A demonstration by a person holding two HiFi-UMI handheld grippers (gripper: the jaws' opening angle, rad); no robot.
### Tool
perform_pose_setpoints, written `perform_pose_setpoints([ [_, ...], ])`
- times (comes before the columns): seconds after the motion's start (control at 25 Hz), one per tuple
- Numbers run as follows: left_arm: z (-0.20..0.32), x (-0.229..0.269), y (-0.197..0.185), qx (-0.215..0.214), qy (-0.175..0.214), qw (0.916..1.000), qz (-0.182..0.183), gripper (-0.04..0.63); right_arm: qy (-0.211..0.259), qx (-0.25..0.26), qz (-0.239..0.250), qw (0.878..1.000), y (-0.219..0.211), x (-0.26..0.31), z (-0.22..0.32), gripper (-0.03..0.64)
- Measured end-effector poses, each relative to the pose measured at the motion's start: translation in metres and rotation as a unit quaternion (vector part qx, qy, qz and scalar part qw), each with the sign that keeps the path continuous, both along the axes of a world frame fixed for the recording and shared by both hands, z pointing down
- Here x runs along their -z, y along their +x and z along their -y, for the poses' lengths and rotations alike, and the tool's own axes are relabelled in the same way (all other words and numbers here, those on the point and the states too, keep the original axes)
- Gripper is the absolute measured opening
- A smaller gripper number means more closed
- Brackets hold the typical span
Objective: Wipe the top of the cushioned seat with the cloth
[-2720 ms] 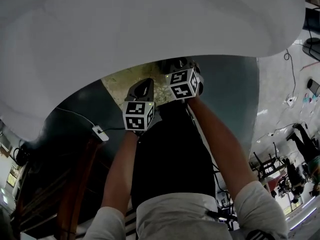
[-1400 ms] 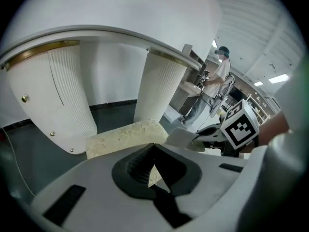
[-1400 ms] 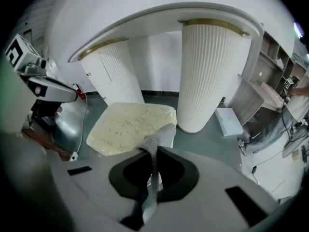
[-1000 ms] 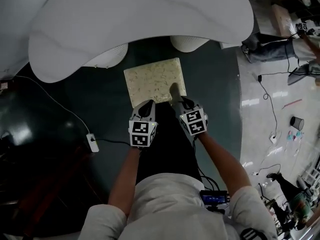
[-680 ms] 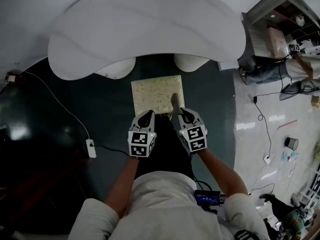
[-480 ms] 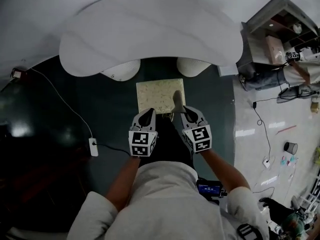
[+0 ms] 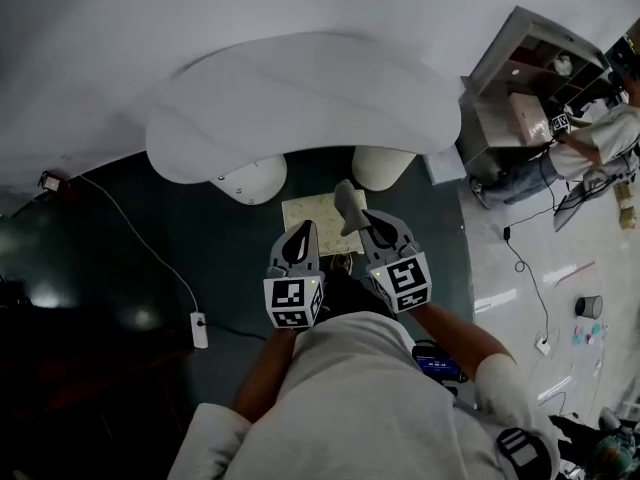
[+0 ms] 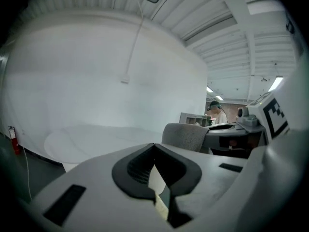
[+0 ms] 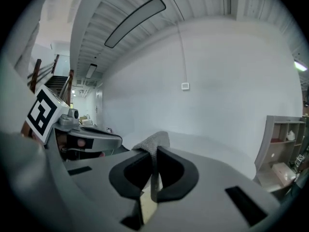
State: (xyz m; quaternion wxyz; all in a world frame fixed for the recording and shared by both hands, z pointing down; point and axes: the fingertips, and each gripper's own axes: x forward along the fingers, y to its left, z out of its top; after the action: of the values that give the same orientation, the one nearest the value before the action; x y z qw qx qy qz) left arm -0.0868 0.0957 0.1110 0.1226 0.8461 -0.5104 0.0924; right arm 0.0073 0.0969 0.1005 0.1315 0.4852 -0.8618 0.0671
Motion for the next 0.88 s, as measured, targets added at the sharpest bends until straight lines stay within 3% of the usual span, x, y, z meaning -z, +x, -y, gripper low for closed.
perform_pose_setpoints([
  [0.32, -0.011, 0.040, -0.031, 0.032, 0.042, 0.9986, -0.004, 0.014, 0.012, 0.036, -0.016, 0.999, -0.013, 0.032, -0.022, 0.014],
  [0.6, -0.071, 0.032, 0.014, 0.032, 0.031, 0.9986, -0.028, 0.014, 0.014, 0.044, -0.012, 0.999, 0.013, 0.032, -0.074, 0.014],
  [0.88, -0.116, 0.040, 0.066, 0.071, 0.055, 0.9959, -0.010, 0.014, 0.063, 0.056, 0.017, 0.996, 0.082, 0.053, -0.112, 0.014],
])
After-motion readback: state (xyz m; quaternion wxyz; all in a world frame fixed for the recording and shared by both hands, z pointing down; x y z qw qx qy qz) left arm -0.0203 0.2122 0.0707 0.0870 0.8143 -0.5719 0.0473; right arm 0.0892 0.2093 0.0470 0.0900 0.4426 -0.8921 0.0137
